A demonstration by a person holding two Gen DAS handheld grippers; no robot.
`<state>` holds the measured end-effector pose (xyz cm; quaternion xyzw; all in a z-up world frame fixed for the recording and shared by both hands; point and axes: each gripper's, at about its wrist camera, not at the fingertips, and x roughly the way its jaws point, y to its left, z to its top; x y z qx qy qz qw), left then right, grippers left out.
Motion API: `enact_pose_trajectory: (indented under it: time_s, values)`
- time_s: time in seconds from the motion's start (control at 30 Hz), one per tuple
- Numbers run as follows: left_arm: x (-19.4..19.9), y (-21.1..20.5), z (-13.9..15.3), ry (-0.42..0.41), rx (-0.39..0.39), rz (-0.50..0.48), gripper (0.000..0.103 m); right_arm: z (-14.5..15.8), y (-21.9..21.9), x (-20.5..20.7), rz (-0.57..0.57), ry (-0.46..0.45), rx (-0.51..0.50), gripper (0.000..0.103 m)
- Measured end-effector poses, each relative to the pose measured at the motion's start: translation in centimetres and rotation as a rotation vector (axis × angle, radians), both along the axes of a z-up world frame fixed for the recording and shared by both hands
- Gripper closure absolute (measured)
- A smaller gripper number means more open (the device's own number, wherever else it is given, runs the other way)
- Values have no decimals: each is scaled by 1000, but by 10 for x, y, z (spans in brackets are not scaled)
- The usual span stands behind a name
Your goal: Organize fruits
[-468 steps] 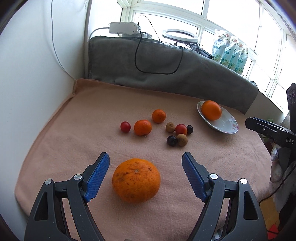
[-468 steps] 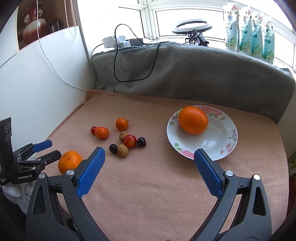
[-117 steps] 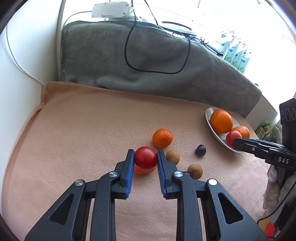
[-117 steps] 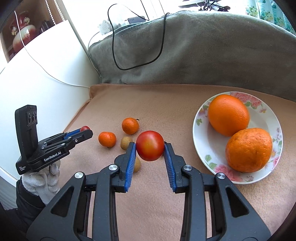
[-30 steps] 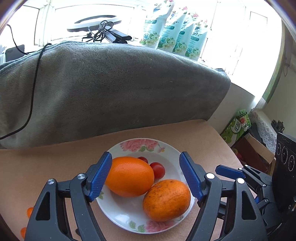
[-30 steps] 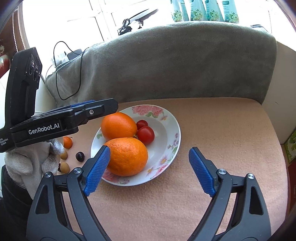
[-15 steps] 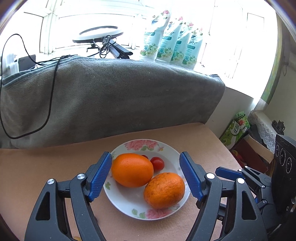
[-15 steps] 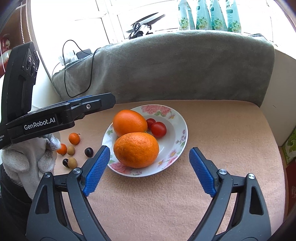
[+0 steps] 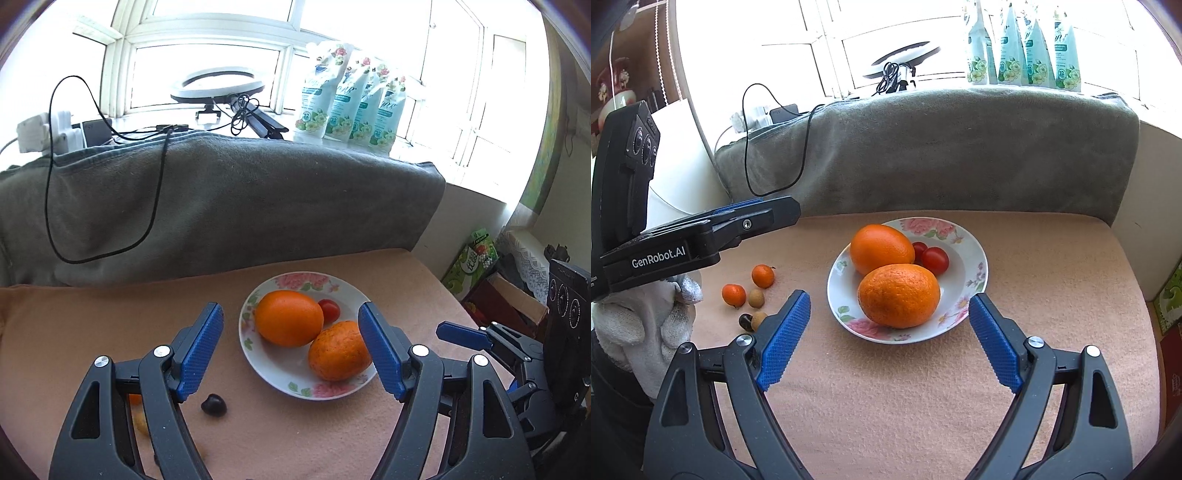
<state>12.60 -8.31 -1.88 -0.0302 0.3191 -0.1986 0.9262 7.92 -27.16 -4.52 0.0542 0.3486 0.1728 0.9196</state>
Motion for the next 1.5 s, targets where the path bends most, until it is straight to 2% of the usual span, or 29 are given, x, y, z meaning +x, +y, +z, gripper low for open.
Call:
enact_pose_trajectory:
  time_s: [0.2, 0.57, 0.8, 1.0, 1.1, 1.23, 1.37, 1.5]
  values:
    - [-19, 29, 5, -27, -7, 29, 27, 4, 14, -7, 26, -14, 13, 13]
    - [-54, 108, 3, -57, -25, 150, 27, 5, 40, -13, 99, -7, 21, 13]
    - [-72, 139, -18, -20, -35, 199, 28, -1, 60, -10, 160, 34, 47, 13]
    - [-85, 147, -39, 24, -34, 189, 28, -8, 72, -5, 186, 72, 83, 14]
    - [-88, 148, -48, 46, -45, 174, 33, -11, 79, -1, 200, 95, 96, 22]
    - [-89, 145, -61, 79, -55, 143, 41, -15, 89, 5, 219, 119, 105, 26]
    - [-87, 137, -77, 117, -46, 99, 50, -20, 102, 11, 235, 137, 94, 40]
    - [-84, 128, -87, 139, -42, 65, 58, -28, 111, 18, 240, 164, 89, 47]
